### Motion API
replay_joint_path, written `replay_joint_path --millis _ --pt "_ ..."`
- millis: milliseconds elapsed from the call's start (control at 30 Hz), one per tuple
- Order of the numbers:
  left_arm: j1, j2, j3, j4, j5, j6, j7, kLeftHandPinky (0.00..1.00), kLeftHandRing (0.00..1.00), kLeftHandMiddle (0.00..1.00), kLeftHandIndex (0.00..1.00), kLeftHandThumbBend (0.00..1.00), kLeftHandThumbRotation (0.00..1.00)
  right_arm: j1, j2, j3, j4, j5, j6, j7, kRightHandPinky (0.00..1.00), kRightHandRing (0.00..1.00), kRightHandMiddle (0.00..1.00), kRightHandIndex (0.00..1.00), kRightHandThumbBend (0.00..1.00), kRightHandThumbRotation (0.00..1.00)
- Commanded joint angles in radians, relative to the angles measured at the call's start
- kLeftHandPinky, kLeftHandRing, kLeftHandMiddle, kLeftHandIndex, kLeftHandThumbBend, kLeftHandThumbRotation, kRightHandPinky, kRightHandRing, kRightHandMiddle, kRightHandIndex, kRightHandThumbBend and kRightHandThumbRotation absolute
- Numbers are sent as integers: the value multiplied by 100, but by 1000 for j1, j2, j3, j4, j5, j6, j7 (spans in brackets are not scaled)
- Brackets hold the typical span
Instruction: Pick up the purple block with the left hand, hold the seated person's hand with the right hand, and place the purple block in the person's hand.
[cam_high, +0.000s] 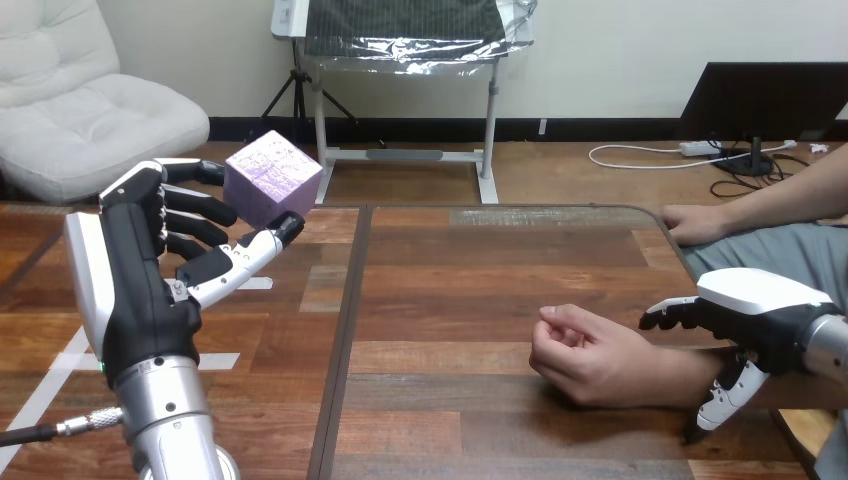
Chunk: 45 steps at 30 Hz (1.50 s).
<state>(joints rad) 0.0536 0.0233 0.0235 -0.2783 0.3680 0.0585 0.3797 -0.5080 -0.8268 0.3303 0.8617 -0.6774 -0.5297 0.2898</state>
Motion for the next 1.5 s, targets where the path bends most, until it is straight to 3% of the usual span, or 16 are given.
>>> replay_joint_path --millis 0,333,633,833,1467 --pt "-42 3 6 -47 6 -33 -3 24 33 38 41 63 0 21 19 52 53 -45 64 0 66 84 85 85 100 24" --pt "-42 2 8 -55 6 -31 -7 24 33 38 41 63 0 5 38 97 86 -72 81 -25 58 82 82 83 100 25" --pt "-42 3 12 -59 6 -31 -6 24 32 37 41 63 0 6 62 110 85 -63 134 11 53 78 81 81 100 24" --pt "-42 2 15 -59 3 -31 -7 23 32 37 41 63 0 9 67 129 87 -67 115 4 50 73 78 78 100 24" --pt "-43 2 17 -66 6 -28 -12 23 32 37 41 63 0 9 97 181 95 -79 137 46 40 56 65 69 100 23"
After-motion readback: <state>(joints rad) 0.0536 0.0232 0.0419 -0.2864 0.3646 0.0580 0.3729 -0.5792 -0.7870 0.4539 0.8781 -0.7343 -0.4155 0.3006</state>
